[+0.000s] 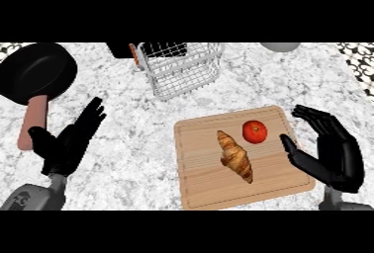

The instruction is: Pick the croissant from the cutting board and place it in the tiered basket

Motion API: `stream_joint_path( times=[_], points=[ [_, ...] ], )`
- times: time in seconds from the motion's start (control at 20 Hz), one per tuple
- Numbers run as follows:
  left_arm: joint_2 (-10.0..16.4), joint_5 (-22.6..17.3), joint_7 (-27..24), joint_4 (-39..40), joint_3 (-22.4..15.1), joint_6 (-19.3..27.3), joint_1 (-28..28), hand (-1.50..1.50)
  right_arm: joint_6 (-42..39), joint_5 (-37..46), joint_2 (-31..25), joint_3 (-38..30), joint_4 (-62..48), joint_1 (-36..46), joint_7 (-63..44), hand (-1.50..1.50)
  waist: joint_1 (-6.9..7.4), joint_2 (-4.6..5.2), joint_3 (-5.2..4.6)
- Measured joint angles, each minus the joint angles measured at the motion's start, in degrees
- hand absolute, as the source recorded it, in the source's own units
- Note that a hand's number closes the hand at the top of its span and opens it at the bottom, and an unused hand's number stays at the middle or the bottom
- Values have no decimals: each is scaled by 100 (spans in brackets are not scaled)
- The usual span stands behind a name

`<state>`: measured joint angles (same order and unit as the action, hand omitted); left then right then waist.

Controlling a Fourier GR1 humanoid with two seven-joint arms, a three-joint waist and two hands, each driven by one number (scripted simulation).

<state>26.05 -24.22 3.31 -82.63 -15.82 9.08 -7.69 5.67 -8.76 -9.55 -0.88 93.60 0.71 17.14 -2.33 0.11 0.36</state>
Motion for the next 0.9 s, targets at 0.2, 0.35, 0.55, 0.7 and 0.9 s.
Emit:
stream_joint_path(
  times=[0.2,0.35,0.55,0.7,0.9],
  points=[
    [-317,28,209,-30,-165,76,-201,0,-169,227,191,-19,-465,-486,1563,-150,102,0,-14],
    [-387,34,297,-40,-171,39,-277,0,-139,802,107,277,-361,-913,2158,-150,135,-11,-25],
    [-476,78,408,-103,-202,100,-282,0,254,1700,-215,532,222,-1493,1901,-150,128,-28,-40],
    [-507,118,451,-168,-209,152,-293,0,636,2459,-452,639,795,-1916,1270,-150,107,-39,-54],
    [-469,95,388,-74,-131,59,-274,0,1068,3651,-652,799,1520,-2461,241,-150,77,-30,-74]
  ],
)
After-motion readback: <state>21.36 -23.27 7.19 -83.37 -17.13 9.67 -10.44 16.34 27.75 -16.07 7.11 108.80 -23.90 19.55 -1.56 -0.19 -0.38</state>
